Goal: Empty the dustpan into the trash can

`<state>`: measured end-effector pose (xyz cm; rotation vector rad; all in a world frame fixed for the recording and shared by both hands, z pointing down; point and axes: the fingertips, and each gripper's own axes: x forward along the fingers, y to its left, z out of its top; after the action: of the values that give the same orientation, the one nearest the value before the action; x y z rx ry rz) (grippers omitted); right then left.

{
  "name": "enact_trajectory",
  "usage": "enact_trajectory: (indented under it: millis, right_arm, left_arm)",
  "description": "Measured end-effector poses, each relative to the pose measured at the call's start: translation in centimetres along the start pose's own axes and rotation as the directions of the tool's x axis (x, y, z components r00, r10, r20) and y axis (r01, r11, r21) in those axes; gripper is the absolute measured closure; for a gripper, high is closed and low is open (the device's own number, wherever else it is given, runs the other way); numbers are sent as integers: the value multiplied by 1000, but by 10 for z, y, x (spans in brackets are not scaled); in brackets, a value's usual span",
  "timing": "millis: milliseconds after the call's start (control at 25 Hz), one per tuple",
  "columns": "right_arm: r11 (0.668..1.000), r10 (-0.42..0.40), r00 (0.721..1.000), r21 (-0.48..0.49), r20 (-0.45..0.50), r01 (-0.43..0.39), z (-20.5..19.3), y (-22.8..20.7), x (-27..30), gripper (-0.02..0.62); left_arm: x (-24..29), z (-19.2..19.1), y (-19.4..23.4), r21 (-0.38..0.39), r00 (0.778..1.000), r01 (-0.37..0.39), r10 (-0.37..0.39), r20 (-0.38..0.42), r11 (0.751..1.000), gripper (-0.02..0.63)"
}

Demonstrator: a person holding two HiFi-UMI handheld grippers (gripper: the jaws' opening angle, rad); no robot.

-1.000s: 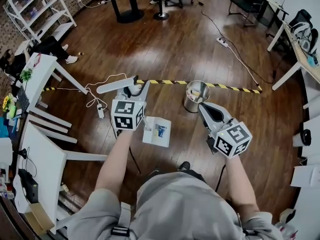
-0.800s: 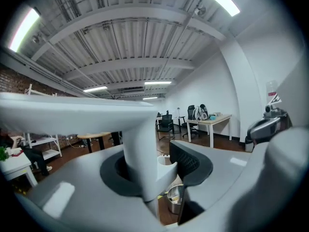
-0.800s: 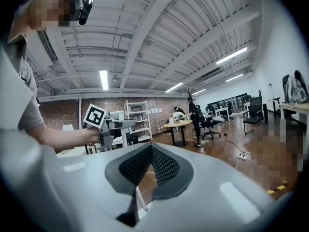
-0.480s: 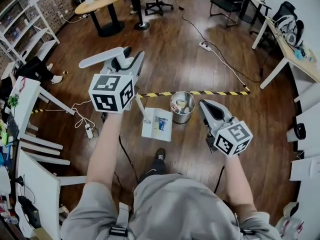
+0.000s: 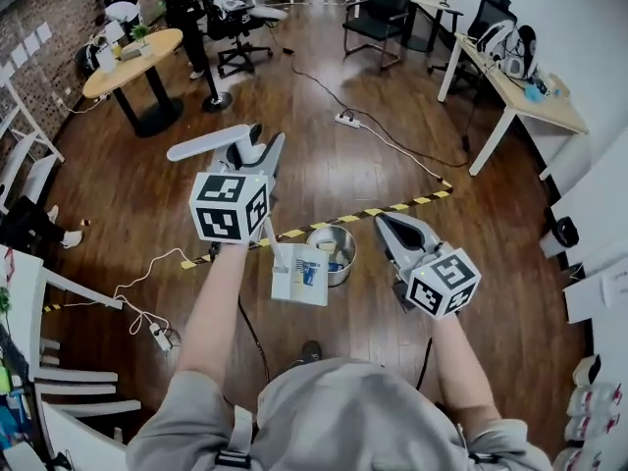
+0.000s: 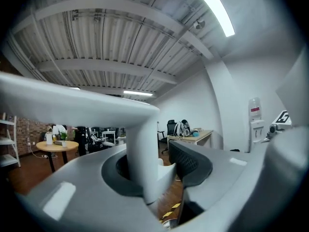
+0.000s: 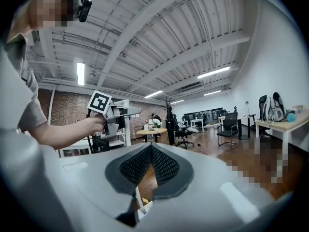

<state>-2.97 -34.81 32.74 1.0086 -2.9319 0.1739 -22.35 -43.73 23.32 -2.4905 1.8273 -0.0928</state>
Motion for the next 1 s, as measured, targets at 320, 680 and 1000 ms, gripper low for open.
enact_trajectory:
  millis: [320, 680, 1000]
  right_arm:
    - [993, -108, 993, 47, -42, 110, -19, -37, 14, 595]
    - [992, -92, 995, 81, -39, 95, -26, -120, 32, 595]
    - [994, -32, 999, 102, -8, 32, -12, -229, 43, 595]
  left_arm:
    - [78, -42, 1, -2, 992, 88, -88, -86, 996, 446]
    - [179, -55, -20, 39, 987, 80, -74, -143, 996, 451]
    - [294, -69, -50, 92, 975, 34, -13, -221, 995, 456]
